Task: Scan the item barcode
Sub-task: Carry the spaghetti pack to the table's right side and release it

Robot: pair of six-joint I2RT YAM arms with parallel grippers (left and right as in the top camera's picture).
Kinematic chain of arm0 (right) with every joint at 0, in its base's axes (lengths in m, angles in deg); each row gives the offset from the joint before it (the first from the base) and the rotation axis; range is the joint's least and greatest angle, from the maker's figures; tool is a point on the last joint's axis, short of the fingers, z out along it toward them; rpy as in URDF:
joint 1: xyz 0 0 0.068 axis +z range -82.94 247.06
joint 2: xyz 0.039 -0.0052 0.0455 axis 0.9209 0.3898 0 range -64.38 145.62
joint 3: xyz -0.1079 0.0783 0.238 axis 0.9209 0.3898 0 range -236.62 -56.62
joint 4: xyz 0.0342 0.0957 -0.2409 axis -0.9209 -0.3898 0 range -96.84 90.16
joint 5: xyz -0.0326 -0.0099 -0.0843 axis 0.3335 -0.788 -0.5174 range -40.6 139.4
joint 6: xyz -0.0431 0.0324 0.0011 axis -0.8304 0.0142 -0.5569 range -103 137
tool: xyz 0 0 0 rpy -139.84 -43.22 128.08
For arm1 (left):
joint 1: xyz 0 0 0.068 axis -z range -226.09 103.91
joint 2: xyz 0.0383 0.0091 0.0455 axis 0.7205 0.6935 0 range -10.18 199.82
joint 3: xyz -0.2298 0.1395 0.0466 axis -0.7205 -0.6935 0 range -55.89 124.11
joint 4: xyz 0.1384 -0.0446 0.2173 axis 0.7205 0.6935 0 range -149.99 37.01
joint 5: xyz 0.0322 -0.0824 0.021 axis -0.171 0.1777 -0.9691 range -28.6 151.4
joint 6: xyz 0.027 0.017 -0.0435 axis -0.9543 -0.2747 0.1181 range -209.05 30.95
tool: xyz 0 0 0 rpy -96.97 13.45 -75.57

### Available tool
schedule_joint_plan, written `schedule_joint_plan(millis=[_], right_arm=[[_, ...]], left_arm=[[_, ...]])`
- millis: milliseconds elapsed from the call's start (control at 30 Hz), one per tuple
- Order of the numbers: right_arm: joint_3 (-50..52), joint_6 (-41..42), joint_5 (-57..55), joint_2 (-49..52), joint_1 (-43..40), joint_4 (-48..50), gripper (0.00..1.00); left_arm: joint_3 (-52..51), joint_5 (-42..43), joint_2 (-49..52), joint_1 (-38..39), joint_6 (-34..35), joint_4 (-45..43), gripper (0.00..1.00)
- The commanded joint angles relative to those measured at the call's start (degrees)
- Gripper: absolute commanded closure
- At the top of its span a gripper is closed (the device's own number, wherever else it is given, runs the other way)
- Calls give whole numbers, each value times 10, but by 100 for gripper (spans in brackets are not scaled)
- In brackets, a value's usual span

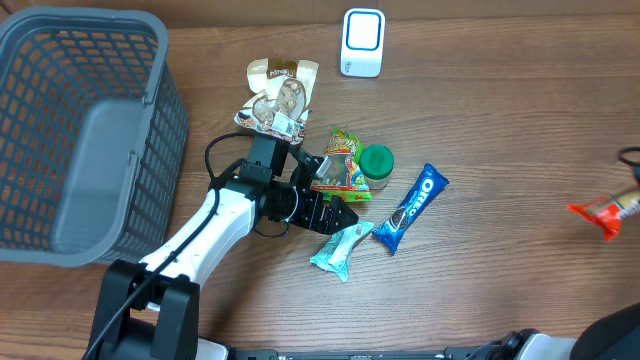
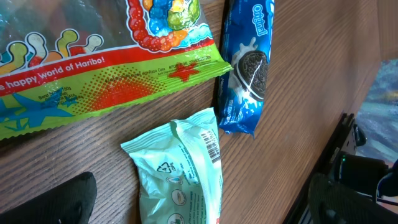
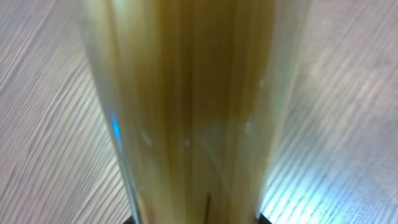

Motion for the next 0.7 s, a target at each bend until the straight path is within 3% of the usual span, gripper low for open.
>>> schedule_joint_plan(millis=[0, 567, 600, 633, 667], right_arm=[[-14, 12, 32, 4, -33, 19, 85], [-14, 10, 26, 156, -51, 102, 79], [-14, 10, 26, 164, -51, 106, 74], [-14, 10, 26, 170, -51, 111, 62], [-14, 10, 26, 176, -51, 115, 44]], left_arm=[[0, 17, -11, 4, -17, 1, 0], [0, 32, -11, 4, -13, 16, 0], [0, 32, -11, 4, -10, 16, 0], [0, 32, -11, 4, -10, 16, 0], [0, 32, -11, 4, -10, 16, 0]])
